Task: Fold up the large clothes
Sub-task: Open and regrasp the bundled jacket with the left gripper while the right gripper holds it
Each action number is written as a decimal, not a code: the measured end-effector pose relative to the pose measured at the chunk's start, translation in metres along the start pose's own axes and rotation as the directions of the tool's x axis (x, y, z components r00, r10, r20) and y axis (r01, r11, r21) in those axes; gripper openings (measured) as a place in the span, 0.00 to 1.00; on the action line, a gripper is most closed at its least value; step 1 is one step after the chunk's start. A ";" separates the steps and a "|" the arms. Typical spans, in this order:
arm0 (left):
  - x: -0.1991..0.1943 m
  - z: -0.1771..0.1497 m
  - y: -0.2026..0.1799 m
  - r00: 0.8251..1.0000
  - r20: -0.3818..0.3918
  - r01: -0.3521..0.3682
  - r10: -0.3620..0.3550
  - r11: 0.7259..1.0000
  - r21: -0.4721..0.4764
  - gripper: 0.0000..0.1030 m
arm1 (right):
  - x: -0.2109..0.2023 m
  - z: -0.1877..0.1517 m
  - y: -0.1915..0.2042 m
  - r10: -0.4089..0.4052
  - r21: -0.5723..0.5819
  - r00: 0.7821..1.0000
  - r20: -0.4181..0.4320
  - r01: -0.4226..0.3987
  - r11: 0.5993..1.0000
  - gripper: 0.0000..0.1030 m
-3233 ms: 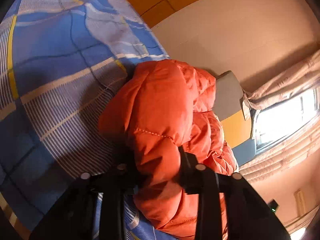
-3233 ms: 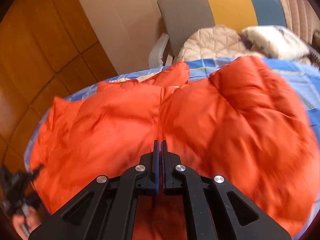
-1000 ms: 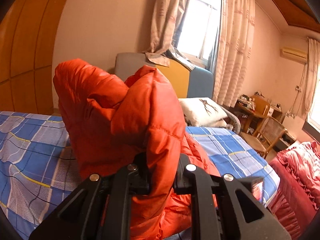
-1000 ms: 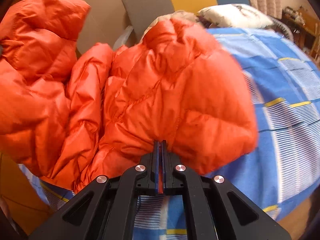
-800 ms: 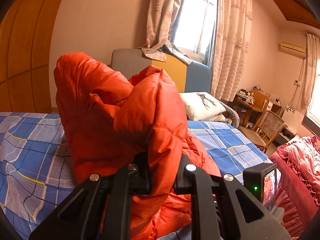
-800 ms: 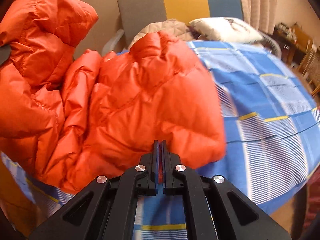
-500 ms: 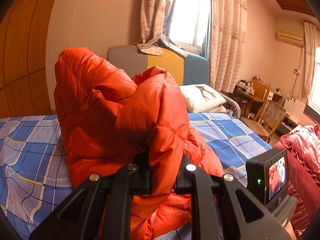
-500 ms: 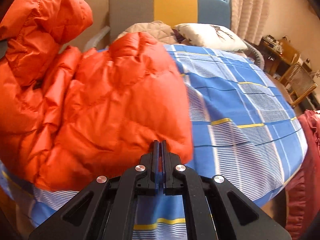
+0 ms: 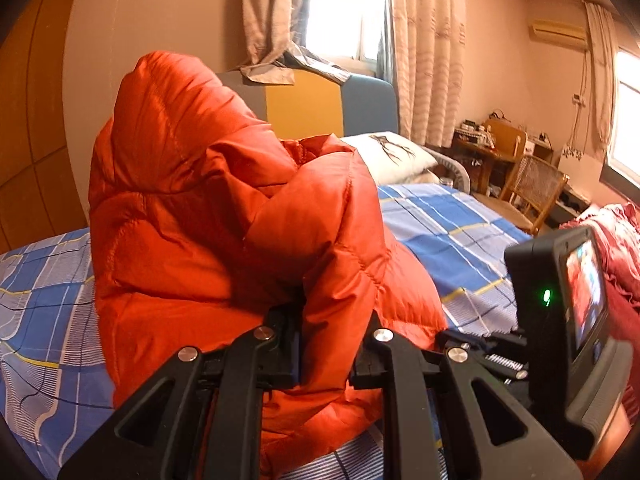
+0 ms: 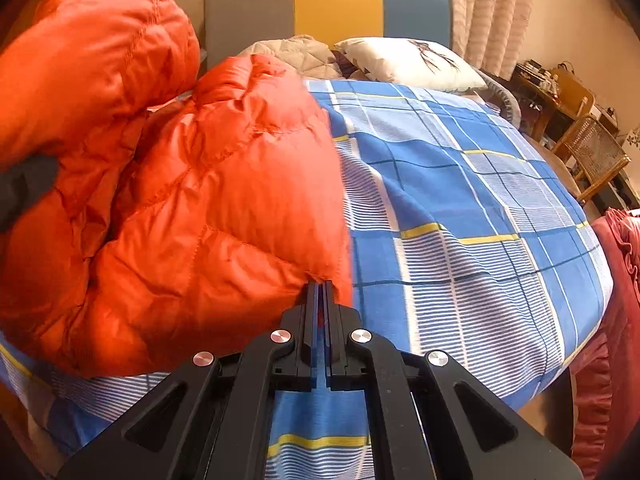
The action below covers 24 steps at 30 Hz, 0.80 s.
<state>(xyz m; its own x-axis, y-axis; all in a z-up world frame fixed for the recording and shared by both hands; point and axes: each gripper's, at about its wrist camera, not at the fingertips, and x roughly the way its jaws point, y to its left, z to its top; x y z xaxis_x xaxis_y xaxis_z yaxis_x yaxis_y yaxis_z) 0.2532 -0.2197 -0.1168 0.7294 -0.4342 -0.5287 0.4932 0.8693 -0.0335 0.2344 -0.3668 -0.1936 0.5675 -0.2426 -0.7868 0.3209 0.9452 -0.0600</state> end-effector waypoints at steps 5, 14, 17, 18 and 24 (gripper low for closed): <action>0.015 -0.011 -0.012 0.999 -0.033 0.018 -0.016 0.999 0.037 0.14 | 0.004 0.000 -0.017 -0.031 0.028 0.999 -0.011 0.032 0.999 0.01; 0.039 -0.033 -0.035 0.995 -0.096 0.042 -0.031 0.993 0.110 0.14 | -0.005 0.007 -0.034 0.005 0.062 1.000 0.022 -0.006 0.998 0.01; 0.040 -0.041 -0.035 0.993 -0.105 0.066 -0.054 0.992 0.110 0.14 | -0.023 0.018 -0.039 0.078 0.065 0.992 0.095 -0.085 0.994 0.01; 0.041 -0.042 -0.035 0.993 -0.105 0.072 -0.061 0.992 0.107 0.14 | -0.029 0.024 -0.040 0.137 0.063 0.984 0.118 -0.145 0.987 0.01; 0.044 -0.049 -0.042 0.993 -0.104 0.070 -0.058 0.991 0.115 0.14 | -0.054 0.061 -0.013 0.338 -0.106 0.926 0.167 -0.324 0.940 0.01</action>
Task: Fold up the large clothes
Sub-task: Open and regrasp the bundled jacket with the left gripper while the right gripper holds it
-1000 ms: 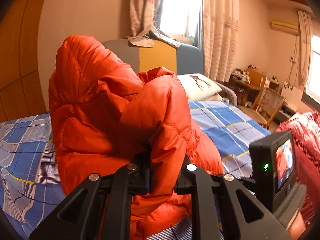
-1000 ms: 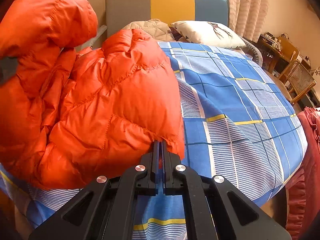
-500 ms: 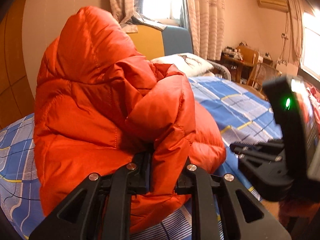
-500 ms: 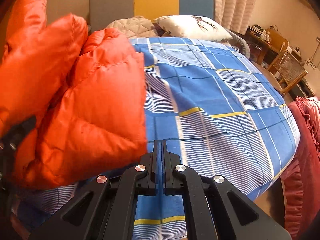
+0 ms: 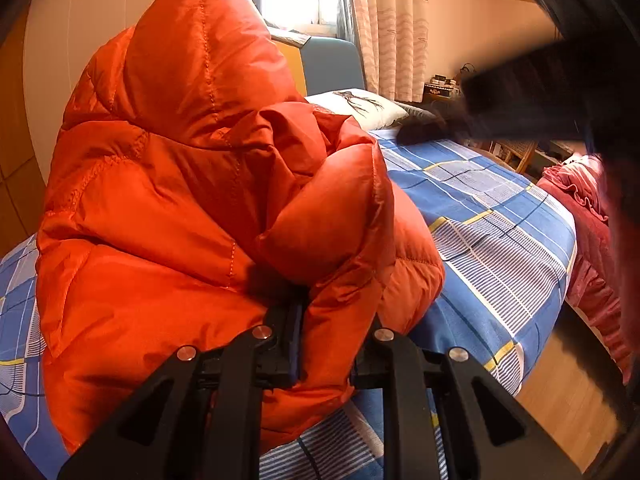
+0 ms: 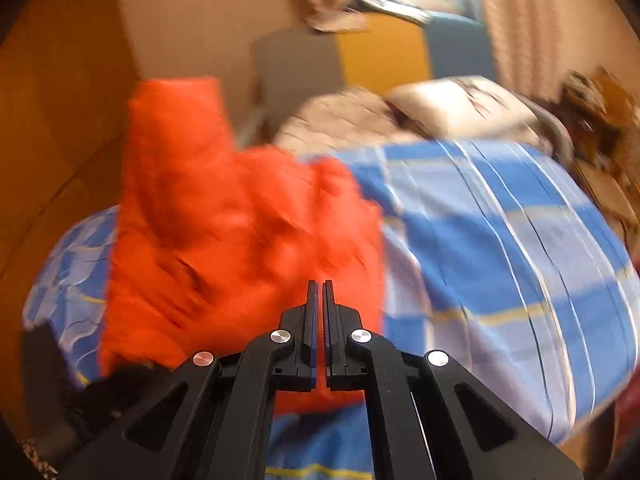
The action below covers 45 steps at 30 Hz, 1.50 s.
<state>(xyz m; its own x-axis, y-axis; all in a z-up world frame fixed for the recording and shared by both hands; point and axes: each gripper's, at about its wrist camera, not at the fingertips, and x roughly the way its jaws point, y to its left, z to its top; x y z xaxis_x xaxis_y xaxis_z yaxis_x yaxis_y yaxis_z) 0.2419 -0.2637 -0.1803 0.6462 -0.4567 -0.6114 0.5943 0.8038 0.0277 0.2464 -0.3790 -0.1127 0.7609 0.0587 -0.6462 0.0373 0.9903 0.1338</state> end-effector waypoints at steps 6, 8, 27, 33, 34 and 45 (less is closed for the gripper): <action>-0.004 -0.007 -0.007 1.000 0.002 -0.001 0.001 0.999 0.049 0.22 | 0.060 0.010 0.009 -0.043 -0.075 0.977 -0.209 0.027 0.997 0.01; -0.012 -0.009 -0.011 1.000 -0.003 0.010 -0.010 0.997 0.076 0.26 | 0.076 0.003 -0.011 0.030 0.024 0.966 -0.258 -0.024 0.999 0.00; -0.050 -0.021 0.170 1.000 0.010 -0.005 0.012 0.865 -0.502 0.40 | 0.083 -0.020 -0.020 -0.004 0.078 0.983 -0.183 0.018 0.997 0.00; -0.022 -0.008 0.136 0.999 -0.021 0.036 -0.049 0.911 -0.411 0.00 | 0.079 -0.026 -0.026 -0.013 0.104 0.987 -0.161 0.030 0.994 0.00; -0.026 -0.009 0.138 0.998 -0.022 0.048 -0.063 0.905 -0.423 0.00 | 0.077 -0.027 -0.028 -0.023 0.115 0.989 -0.149 0.041 0.993 0.00; -0.038 -0.018 0.136 0.995 0.030 0.095 -0.092 0.871 -0.482 0.00 | 0.007 -0.005 -0.031 0.020 0.187 0.999 0.028 -0.025 0.982 0.34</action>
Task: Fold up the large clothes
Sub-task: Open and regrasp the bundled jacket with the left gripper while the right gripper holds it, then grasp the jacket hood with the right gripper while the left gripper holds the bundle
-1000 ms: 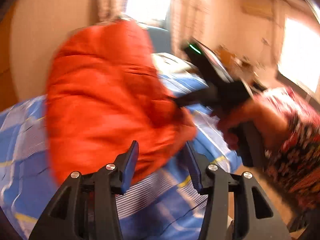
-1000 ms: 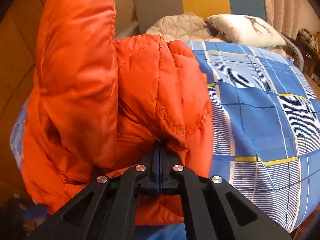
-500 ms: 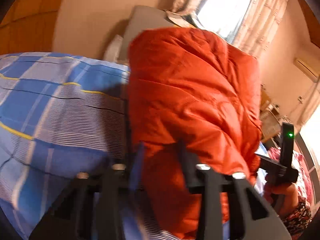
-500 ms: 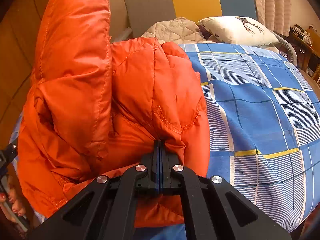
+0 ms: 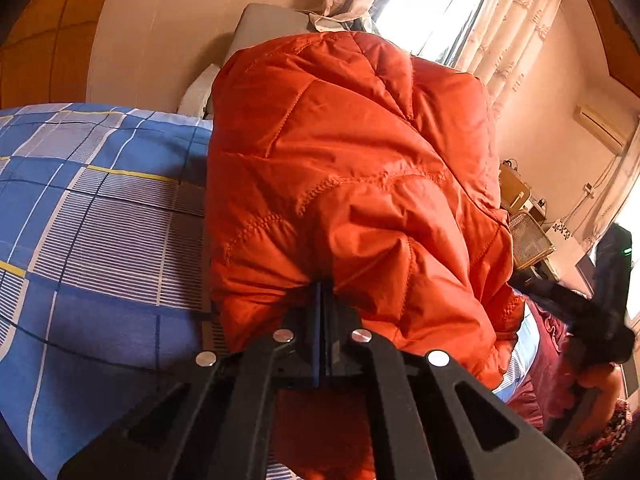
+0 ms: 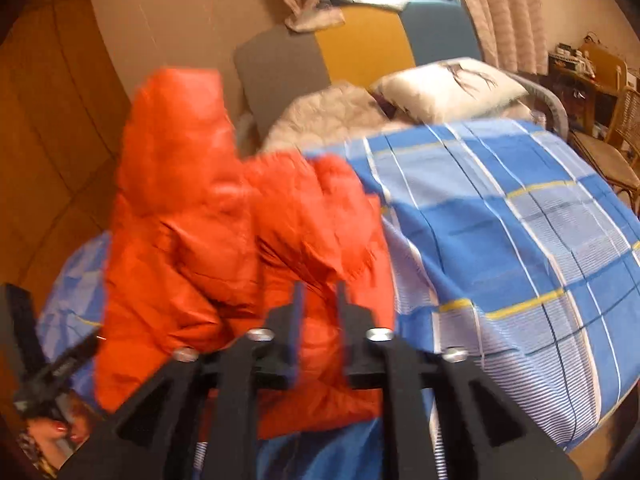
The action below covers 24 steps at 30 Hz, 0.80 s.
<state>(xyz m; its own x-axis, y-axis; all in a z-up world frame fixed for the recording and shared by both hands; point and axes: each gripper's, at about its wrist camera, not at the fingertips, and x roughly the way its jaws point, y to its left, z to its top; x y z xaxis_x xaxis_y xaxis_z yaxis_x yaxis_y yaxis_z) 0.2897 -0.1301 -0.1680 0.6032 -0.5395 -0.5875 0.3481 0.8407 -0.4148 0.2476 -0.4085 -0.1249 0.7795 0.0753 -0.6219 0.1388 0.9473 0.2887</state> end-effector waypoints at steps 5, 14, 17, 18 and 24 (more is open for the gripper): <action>-0.002 0.002 -0.002 1.000 0.004 -0.002 0.002 1.000 0.003 0.00 | 0.003 0.016 0.028 0.077 -0.047 0.997 -0.031 -0.078 0.996 0.42; -0.008 0.005 -0.018 0.999 -0.004 -0.032 0.033 0.998 0.053 0.00 | 0.041 0.024 0.050 0.096 -0.071 0.985 -0.140 -0.107 0.992 0.09; -0.009 0.007 -0.017 1.000 0.001 -0.018 0.018 0.999 0.045 0.00 | 0.026 0.027 0.044 0.051 -0.050 0.996 -0.079 -0.055 0.997 0.04; -0.011 0.008 -0.017 1.000 0.007 -0.005 0.004 0.999 0.040 0.03 | 0.019 0.028 0.039 0.050 -0.037 0.997 -0.053 -0.052 0.998 0.04; -0.018 0.007 -0.021 0.999 0.050 0.004 -0.007 0.998 0.064 0.32 | 0.023 0.016 -0.012 -0.055 0.046 0.996 -0.064 0.057 0.997 0.03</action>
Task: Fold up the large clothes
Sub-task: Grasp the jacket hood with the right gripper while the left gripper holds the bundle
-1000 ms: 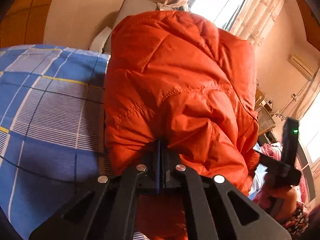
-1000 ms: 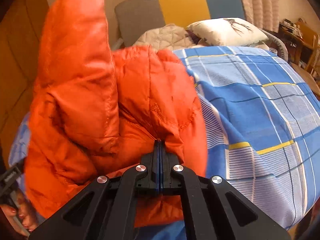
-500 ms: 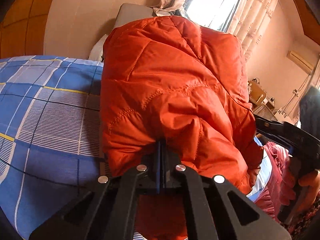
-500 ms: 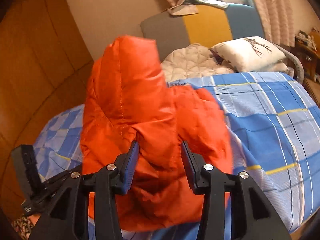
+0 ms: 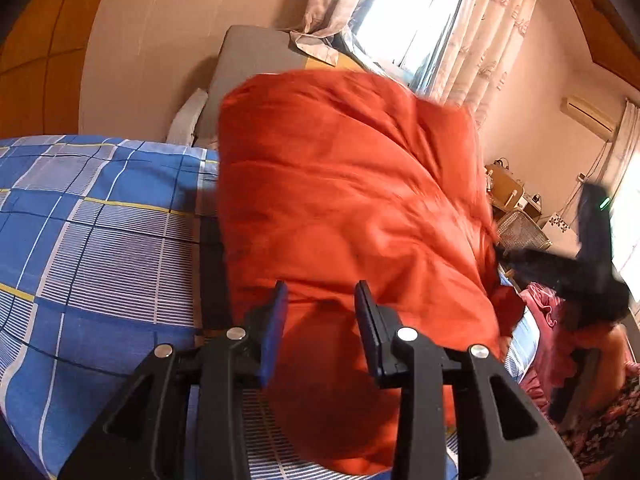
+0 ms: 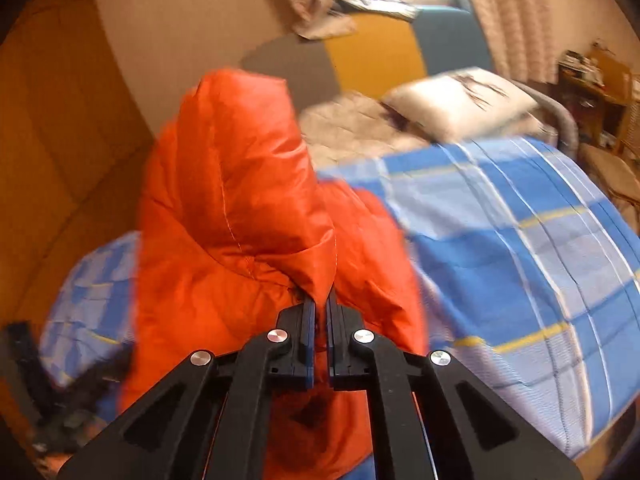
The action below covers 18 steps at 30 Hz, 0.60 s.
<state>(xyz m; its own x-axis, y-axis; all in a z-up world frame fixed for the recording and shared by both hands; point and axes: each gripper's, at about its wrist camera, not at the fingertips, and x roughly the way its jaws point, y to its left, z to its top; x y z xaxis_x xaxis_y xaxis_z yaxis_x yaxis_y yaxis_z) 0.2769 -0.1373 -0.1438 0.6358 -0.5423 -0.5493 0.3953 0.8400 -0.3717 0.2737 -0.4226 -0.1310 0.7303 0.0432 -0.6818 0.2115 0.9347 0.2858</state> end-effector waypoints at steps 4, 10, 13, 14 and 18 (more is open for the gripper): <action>0.012 0.000 -0.006 0.999 -0.035 0.031 -0.031 1.000 0.002 0.40 | 0.028 -0.016 -0.027 -0.038 0.073 0.999 -0.026 0.040 0.996 0.03; 0.023 0.004 -0.011 0.998 -0.069 -0.008 0.010 1.000 0.028 0.40 | 0.032 -0.018 -0.018 -0.085 0.005 0.996 -0.011 0.085 0.996 0.06; 0.022 0.005 -0.008 0.997 -0.073 -0.014 0.014 1.000 -0.002 0.40 | 0.008 -0.011 -0.020 -0.045 0.055 0.998 0.042 0.043 0.998 0.28; 0.022 0.004 -0.008 0.997 -0.072 -0.018 0.017 1.000 -0.007 0.40 | -0.008 -0.009 -0.021 -0.041 0.068 0.994 0.099 0.034 0.997 0.50; 0.020 0.004 -0.008 0.998 -0.067 -0.014 0.013 1.000 -0.017 0.40 | -0.025 0.001 -0.003 0.054 0.010 0.990 0.132 -0.055 0.998 0.66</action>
<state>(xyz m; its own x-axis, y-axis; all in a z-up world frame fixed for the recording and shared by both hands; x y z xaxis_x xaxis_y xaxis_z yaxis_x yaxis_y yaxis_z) 0.2894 -0.1548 -0.1492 0.5951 -0.5312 -0.6031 0.3749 0.8472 -0.3764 0.2554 -0.4263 -0.1145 0.8200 0.0463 -0.5705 0.1770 0.9273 0.3297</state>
